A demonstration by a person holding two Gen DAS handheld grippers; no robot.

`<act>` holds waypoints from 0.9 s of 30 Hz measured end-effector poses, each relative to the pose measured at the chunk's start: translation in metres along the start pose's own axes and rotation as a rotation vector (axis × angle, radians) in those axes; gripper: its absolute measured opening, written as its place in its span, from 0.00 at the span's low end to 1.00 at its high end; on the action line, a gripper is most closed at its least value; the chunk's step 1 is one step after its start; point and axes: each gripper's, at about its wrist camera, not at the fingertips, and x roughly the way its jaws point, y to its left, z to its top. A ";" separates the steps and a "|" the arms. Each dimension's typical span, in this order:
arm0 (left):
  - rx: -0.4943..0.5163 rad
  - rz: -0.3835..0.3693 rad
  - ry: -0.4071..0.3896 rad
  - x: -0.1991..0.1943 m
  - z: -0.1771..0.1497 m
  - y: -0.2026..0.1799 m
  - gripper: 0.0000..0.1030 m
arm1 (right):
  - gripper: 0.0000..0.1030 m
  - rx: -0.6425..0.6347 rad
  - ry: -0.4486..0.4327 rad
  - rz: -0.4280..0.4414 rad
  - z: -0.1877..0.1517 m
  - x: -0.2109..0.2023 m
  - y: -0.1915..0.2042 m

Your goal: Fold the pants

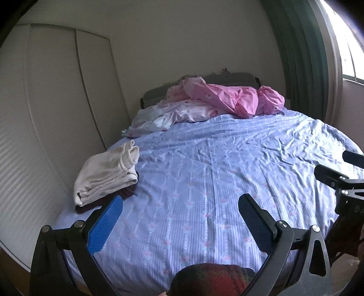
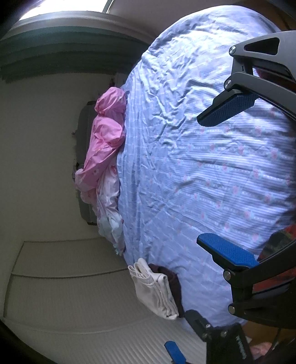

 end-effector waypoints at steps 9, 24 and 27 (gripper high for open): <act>-0.024 0.007 -0.019 -0.005 0.000 -0.001 1.00 | 0.93 0.006 0.001 0.003 0.000 -0.001 -0.003; -0.047 -0.027 0.009 -0.006 0.000 -0.004 1.00 | 0.93 0.010 0.001 0.001 0.001 -0.001 -0.004; -0.049 -0.030 0.011 -0.005 0.000 -0.003 1.00 | 0.93 0.010 -0.001 -0.001 0.001 -0.001 -0.004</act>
